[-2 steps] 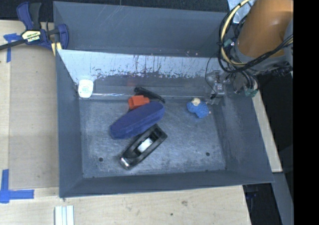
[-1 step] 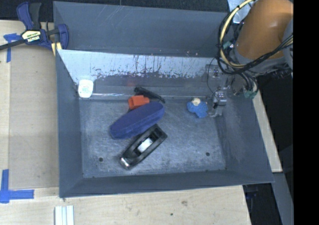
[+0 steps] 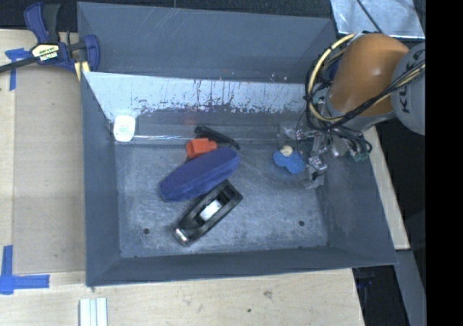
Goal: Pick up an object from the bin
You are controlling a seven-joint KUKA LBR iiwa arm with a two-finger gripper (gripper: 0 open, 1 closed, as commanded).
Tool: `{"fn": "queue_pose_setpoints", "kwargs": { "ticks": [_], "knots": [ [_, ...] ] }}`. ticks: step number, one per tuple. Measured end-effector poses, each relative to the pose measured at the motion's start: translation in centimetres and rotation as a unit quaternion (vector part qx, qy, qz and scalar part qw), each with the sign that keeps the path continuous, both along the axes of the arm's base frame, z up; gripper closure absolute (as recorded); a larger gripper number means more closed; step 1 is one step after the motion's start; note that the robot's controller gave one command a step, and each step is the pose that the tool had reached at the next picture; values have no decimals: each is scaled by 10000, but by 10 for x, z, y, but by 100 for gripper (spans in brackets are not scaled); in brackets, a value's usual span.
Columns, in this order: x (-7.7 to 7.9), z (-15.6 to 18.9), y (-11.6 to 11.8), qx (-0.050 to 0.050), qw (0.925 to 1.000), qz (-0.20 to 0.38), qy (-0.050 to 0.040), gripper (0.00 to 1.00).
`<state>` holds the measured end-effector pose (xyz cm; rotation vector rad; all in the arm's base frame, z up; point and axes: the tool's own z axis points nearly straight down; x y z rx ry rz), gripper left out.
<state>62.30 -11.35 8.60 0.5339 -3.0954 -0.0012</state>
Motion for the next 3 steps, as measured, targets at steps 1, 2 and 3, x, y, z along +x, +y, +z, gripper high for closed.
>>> {"fn": "queue_pose_setpoints", "kwargs": {
  "ticks": [1,2,3],
  "knots": [
    [2,4,0,-3,10000,-1,-38,100],
    [-6,96,8,-8,9994,-336,-66,100],
    [-39,240,20,-11,9990,-444,-70,100]
  ]
}}
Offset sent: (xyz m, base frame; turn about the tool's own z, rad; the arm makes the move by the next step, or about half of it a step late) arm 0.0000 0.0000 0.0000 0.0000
